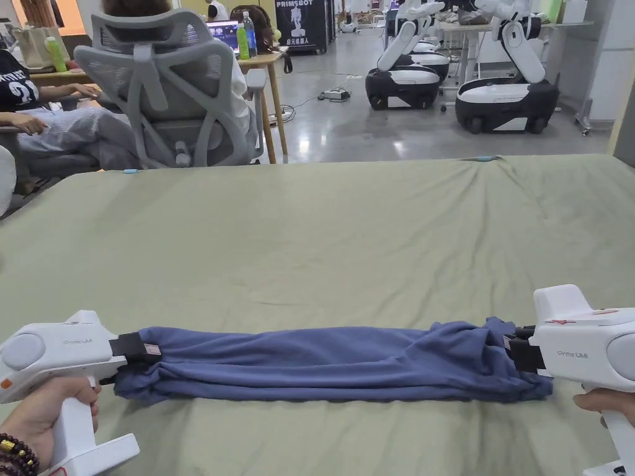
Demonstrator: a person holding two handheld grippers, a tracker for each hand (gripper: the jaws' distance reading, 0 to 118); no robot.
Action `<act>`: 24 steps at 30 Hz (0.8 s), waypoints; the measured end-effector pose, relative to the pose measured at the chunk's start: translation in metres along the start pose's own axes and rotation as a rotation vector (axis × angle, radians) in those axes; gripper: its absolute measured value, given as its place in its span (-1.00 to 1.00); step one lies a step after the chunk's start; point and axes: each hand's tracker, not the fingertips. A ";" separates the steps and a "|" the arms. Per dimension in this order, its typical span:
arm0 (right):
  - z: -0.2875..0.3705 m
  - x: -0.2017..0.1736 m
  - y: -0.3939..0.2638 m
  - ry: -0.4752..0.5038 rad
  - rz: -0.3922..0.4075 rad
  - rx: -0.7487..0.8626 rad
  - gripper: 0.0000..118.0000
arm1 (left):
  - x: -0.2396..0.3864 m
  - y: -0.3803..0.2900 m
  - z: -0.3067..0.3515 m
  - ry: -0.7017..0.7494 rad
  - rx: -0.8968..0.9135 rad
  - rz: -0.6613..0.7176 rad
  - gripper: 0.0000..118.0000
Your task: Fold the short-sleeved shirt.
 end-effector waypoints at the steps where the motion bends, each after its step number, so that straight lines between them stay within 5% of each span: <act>1: -0.001 -0.003 0.002 0.003 0.001 0.002 -1.00 | 0.002 -0.001 0.003 -0.003 0.002 -0.004 -0.90; 14: 0.000 -0.010 0.000 0.011 0.017 0.013 -1.00 | 0.160 -0.049 -0.022 -0.333 -0.101 -0.183 -0.90; 22: 0.028 0.016 -0.019 0.010 -0.065 0.039 -1.00 | 0.194 -0.089 -0.128 -0.253 -0.303 -0.185 -0.88; 24: 0.025 0.024 -0.020 -0.007 -0.062 0.034 -1.00 | 0.199 -0.094 -0.133 -0.206 -0.285 -0.199 -0.66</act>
